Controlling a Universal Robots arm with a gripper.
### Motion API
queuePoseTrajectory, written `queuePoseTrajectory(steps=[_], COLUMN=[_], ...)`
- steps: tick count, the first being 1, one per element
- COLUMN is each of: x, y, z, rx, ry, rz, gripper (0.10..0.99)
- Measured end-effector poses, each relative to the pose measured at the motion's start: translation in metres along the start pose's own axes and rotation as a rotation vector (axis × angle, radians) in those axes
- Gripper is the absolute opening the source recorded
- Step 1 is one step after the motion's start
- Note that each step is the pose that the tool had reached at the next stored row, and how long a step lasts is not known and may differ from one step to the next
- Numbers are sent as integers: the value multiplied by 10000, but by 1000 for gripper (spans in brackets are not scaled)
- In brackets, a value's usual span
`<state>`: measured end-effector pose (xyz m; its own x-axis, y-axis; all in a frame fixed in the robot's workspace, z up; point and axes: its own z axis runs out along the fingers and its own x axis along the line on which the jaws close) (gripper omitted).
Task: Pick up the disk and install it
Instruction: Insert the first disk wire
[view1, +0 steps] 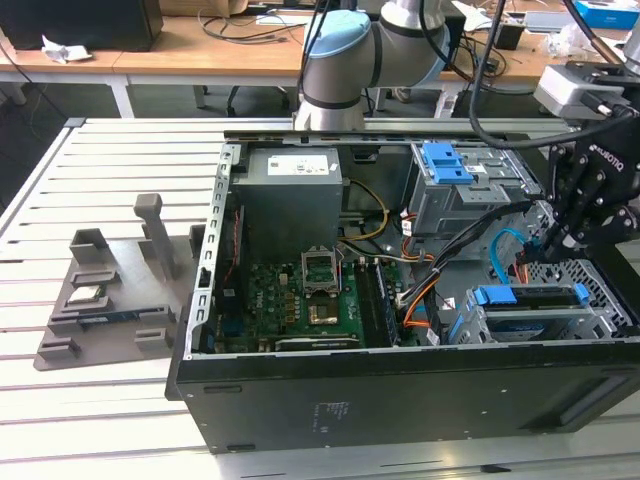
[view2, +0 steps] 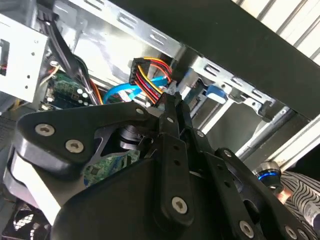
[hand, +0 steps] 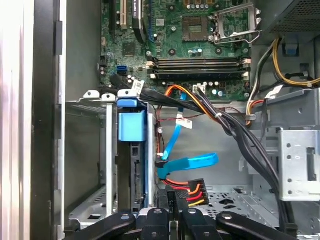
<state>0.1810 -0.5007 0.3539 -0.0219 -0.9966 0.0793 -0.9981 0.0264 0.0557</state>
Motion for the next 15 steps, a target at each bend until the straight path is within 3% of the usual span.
queuePoseTrajectory(steps=[6,15], x=[240,238], y=[22,19], z=[53,114], rx=[1,3], ry=[-1,-62], rz=[-13,-61], gripper=[169,169])
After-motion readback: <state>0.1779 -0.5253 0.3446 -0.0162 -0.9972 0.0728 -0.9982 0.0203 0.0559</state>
